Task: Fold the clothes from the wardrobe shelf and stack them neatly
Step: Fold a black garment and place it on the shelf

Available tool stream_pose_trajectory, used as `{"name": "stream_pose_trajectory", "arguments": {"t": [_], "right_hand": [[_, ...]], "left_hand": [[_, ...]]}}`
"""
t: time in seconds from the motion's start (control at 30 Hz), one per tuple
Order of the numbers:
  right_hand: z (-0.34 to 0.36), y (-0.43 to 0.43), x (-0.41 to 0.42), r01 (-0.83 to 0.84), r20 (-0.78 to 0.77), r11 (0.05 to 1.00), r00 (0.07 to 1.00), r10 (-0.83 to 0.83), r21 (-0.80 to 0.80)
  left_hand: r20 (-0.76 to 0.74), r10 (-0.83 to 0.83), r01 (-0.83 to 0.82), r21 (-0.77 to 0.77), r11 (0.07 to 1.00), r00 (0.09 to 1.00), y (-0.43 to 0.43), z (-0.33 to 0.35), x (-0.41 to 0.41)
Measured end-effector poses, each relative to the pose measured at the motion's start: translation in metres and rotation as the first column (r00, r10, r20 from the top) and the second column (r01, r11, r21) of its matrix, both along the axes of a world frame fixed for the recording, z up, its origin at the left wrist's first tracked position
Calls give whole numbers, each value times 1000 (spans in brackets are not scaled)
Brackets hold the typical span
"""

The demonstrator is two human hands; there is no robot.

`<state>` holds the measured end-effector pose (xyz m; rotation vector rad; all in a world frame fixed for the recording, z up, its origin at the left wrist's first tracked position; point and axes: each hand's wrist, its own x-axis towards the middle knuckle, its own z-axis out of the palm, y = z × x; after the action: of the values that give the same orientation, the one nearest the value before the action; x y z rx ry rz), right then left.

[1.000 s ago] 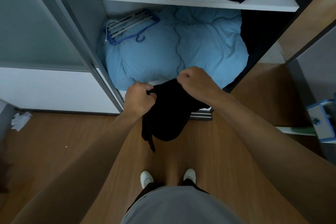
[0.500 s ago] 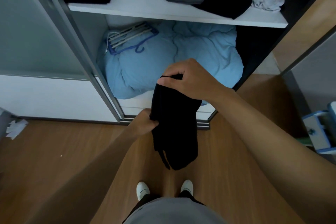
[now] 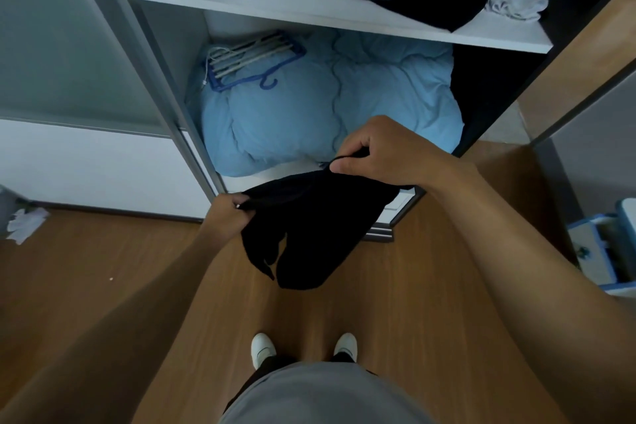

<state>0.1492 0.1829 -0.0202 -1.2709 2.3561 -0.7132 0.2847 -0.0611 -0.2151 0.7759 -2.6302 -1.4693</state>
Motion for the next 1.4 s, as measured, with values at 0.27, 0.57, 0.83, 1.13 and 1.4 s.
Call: {"name": "stream_pose_trajectory", "arguments": {"t": [0.27,0.57,0.83,1.13,1.4], "right_hand": [[-18,1,-11,6,-94,999,996,-1,46],[-12,-9,-12,45,-162,982,984,-76,-185],[-17,7,-23,15,-31,983,999,-10,184],[-28,5,-21,133,-128,991,982,-136,-34],[-46,1,-14,248,-38,964,967,-252,-93]], "left_hand": [[127,19,8,-215,976,992,-37,-4,9],[175,8,6,-74,997,985,-39,-17,18],[-27,450,-442,138,886,893,-48,-4,7],[195,210,-153,-272,950,958,-65,-25,15],[225,297,-243,-239,940,928,-78,-14,10]]}}
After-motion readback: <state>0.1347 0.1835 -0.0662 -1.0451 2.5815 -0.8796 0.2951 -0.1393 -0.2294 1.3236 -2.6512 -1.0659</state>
